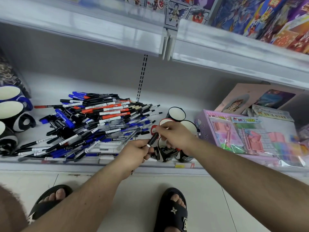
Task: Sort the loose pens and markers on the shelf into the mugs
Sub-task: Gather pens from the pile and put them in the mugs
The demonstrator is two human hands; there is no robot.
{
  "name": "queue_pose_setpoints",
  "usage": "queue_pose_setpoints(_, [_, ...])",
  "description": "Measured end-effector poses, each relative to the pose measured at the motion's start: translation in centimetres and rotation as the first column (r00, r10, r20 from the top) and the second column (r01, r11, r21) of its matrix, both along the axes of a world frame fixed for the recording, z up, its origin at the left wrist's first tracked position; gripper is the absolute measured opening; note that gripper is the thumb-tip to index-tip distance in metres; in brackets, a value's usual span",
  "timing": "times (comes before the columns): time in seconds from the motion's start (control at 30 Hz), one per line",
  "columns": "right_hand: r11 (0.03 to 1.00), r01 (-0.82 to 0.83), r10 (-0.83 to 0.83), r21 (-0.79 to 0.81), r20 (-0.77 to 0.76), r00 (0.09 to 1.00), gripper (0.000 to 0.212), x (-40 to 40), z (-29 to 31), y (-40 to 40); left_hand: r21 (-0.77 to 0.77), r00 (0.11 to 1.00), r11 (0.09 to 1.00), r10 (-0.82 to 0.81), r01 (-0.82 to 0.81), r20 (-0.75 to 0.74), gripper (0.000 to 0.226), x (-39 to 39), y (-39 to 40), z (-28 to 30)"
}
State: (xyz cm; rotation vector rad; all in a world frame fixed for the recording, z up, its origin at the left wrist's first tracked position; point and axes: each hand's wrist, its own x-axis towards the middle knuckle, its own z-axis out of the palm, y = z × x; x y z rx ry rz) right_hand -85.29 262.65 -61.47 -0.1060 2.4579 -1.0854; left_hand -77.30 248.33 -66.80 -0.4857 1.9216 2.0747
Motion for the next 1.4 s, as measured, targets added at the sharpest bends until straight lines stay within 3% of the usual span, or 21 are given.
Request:
queue_pose_setpoints(0.1, [0.977,-0.18,0.189,0.111,-0.077,0.979,0.024,1.1,-1.1,-1.6,-0.06,0.999,0.998,-0.036,0.034,-0.028,0.037,0.0,0.1,-0.3])
queue_pose_setpoints(0.17, [0.964,-0.202,0.226,0.174,-0.135,0.965,0.023,0.1,-1.4,-1.5,-0.141,0.999,0.99,0.009,-0.014,-0.033,0.034,-0.2,-0.3,-0.5])
queue_pose_setpoints(0.27, [0.985,0.083,-0.038,0.154,-0.278,0.96,0.022,-3.4,-0.3,0.7,-0.157,0.996,0.983,0.088,-0.09,-0.021,0.042,-0.4,-1.3,-0.8])
queue_pose_setpoints(0.37, [0.923,0.321,-0.213,0.212,-0.413,0.886,0.022,-6.8,-0.2,3.8,-0.111,0.998,0.991,0.067,-0.068,-0.013,0.044,-0.5,-1.9,-0.7])
queue_pose_setpoints(0.63, [0.853,0.336,-0.226,0.399,-0.299,0.927,0.02,-9.3,-5.0,4.3,-0.067,0.995,0.994,0.089,-0.085,0.047,0.035,-0.3,-2.8,-1.3])
queue_pose_setpoints(0.77, [0.857,0.314,-0.287,0.408,-0.128,0.949,0.025,-9.5,-7.4,4.0,-0.106,0.989,0.987,0.127,-0.119,0.074,0.028,0.0,-3.9,-2.2])
queue_pose_setpoints(0.9, [0.773,0.145,-0.09,0.617,-0.119,0.989,0.026,-10.1,-8.7,4.0,-0.13,0.984,0.982,0.148,-0.134,0.101,0.028,0.2,-5.2,-3.4])
queue_pose_setpoints(1.0, [0.823,0.095,-0.066,0.56,-0.071,0.995,0.023,-10.1,-7.6,4.0,-0.136,0.98,0.982,0.147,-0.129,0.132,0.031,0.4,-5.4,-3.7])
queue_pose_setpoints(1.07, [0.879,0.216,-0.193,0.426,-0.097,0.976,0.017,-9.5,-6.1,3.6,-0.137,0.98,0.983,0.139,-0.12,0.14,0.033,0.4,-5.5,-4.0])
queue_pose_setpoints(1.2, [0.794,0.232,-0.068,0.562,-0.297,0.952,0.032,-8.7,-4.7,2.4,-0.222,0.988,0.974,0.074,-0.043,0.133,0.038,0.0,-6.1,-4.8])
queue_pose_setpoints(1.3, [0.852,-0.024,0.187,0.522,-0.262,0.947,0.038,-7.0,-3.8,-1.4,-0.485,0.987,0.868,-0.033,0.106,0.158,0.044,-0.1,-8.2,-6.0])
queue_pose_setpoints(1.4, [0.747,-0.356,0.514,0.561,-0.148,0.845,0.026,-5.0,-3.2,-5.6,-0.683,0.968,0.687,-0.143,0.247,0.206,0.053,-0.5,-11.3,-6.9])
